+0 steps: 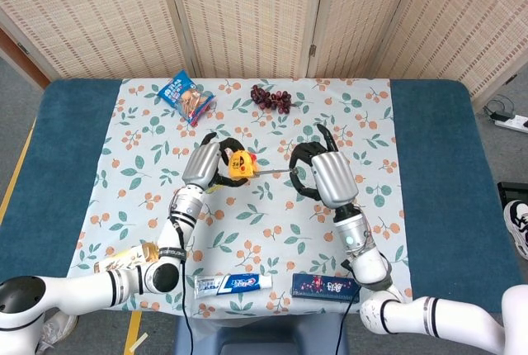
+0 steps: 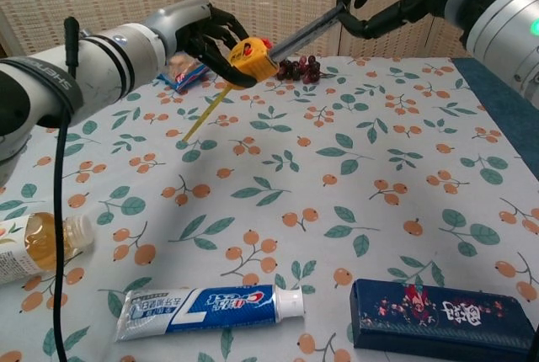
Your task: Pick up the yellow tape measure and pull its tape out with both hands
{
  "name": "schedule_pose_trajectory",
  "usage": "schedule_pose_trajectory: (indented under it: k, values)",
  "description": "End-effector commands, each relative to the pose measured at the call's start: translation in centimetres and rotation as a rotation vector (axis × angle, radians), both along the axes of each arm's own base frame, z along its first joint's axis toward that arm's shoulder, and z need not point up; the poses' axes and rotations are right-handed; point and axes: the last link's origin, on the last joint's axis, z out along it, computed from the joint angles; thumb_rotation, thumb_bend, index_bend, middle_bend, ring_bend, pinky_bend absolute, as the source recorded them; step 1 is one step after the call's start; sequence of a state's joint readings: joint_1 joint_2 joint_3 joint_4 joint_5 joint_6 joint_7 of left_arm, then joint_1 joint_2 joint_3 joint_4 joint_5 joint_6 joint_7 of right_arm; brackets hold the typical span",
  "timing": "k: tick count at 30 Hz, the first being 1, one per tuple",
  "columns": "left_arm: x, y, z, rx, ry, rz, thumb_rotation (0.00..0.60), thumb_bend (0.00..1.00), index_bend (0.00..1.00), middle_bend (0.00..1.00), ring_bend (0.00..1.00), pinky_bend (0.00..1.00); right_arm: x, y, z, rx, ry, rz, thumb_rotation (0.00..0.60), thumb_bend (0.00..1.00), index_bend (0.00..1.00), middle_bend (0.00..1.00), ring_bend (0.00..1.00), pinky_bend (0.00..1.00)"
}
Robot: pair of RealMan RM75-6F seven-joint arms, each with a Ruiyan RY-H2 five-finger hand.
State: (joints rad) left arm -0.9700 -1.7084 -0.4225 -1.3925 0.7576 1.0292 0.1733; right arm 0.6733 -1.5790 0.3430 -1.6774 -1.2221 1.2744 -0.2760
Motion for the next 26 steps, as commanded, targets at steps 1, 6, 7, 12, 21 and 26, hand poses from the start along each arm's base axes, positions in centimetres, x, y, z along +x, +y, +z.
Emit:
schedule_pose_trajectory:
  k: [1,6,7,12,21,26]
  values:
    - [-2.1,0.3,-0.4,0.001,0.041,0.013,0.6,0.44,0.66,0.65,0.54,0.09,-0.8,0.2,1.2,0.005,-0.022,-0.016,0.6,0.57,0.64,0.44,0.36,0.0]
    - [-4.7,0.8,-0.7,0.006,0.093,0.04,0.6,0.44,0.66,0.65,0.54,0.09,-2.0,0.5,3.2,-0.02,-0.037,-0.024,0.6,0.57,0.64,0.44,0.36,0.0]
    - [-5.1,0.9,-0.7,0.004,0.097,0.042,0.6,0.44,0.66,0.65,0.54,0.09,-2.2,0.6,3.5,-0.023,-0.04,-0.025,0.6,0.57,0.64,0.44,0.35,0.0]
    - [-7.5,1.2,-0.7,0.002,0.146,0.052,0.6,0.44,0.66,0.65,0.54,0.09,-3.7,1.0,5.9,-0.051,-0.071,-0.047,0.6,0.57,0.64,0.44,0.36,0.0]
    - [-10.3,1.6,-0.6,-0.008,0.179,0.089,0.6,0.44,0.66,0.65,0.54,0.09,-6.4,2.1,10.3,-0.101,-0.145,-0.085,0.6,0.57,0.64,0.44,0.36,0.0]
    - [-11.0,1.7,-0.8,-0.014,0.187,0.102,0.6,0.44,0.66,0.65,0.54,0.09,-7.6,2.7,11.9,-0.116,-0.17,-0.095,0.6,0.57,0.64,0.44,0.36,0.0]
